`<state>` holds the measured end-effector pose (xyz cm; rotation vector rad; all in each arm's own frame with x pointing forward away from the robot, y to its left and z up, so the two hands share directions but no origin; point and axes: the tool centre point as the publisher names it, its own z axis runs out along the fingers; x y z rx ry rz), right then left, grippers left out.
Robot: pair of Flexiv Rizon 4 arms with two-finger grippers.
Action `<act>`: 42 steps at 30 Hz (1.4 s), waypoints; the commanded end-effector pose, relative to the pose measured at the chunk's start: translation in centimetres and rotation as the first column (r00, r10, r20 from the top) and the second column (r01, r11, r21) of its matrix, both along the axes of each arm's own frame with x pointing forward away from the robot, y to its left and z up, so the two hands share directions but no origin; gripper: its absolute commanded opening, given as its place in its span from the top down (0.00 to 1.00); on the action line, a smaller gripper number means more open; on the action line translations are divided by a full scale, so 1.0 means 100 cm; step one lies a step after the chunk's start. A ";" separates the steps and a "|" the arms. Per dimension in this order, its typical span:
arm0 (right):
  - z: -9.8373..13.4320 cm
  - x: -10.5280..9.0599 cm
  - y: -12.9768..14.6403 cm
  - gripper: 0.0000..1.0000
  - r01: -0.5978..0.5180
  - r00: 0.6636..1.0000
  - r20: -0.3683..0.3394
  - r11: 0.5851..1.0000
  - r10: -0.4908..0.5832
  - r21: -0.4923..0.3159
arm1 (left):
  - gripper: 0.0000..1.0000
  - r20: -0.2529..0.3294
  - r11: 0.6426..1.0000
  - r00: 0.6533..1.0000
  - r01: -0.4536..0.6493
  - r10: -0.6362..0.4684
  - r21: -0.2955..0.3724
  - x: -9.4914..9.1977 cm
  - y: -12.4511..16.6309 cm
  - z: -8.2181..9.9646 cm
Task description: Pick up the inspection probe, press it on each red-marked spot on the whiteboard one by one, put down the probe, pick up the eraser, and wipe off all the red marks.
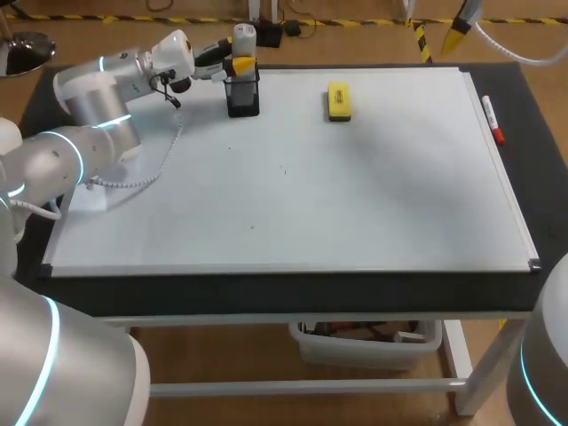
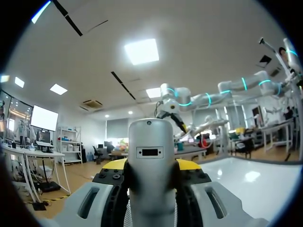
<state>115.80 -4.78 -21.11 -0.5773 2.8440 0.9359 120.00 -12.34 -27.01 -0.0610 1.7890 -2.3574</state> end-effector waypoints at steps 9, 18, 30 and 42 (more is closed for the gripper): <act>0.001 0.001 -0.001 0.00 -0.004 1.000 -0.004 1.000 0.004 -0.004 | 0.84 -0.006 0.991 0.992 0.128 -0.128 0.034 0.009 -0.004 -0.009; 0.001 0.001 -0.001 0.00 -0.004 1.000 -0.004 1.000 0.004 -0.004 | 0.00 0.004 0.991 0.994 0.105 -0.105 0.079 0.004 0.004 -0.004; 0.001 0.001 -0.001 0.00 -0.004 1.000 -0.004 1.000 0.004 -0.004 | 0.00 0.006 0.962 1.000 -0.031 0.030 0.273 -0.005 0.021 0.009; 0.001 0.001 -0.001 0.00 -0.004 1.000 -0.004 1.000 0.004 -0.004 | 0.00 0.051 0.849 0.969 -0.236 0.241 0.473 -0.023 0.063 0.013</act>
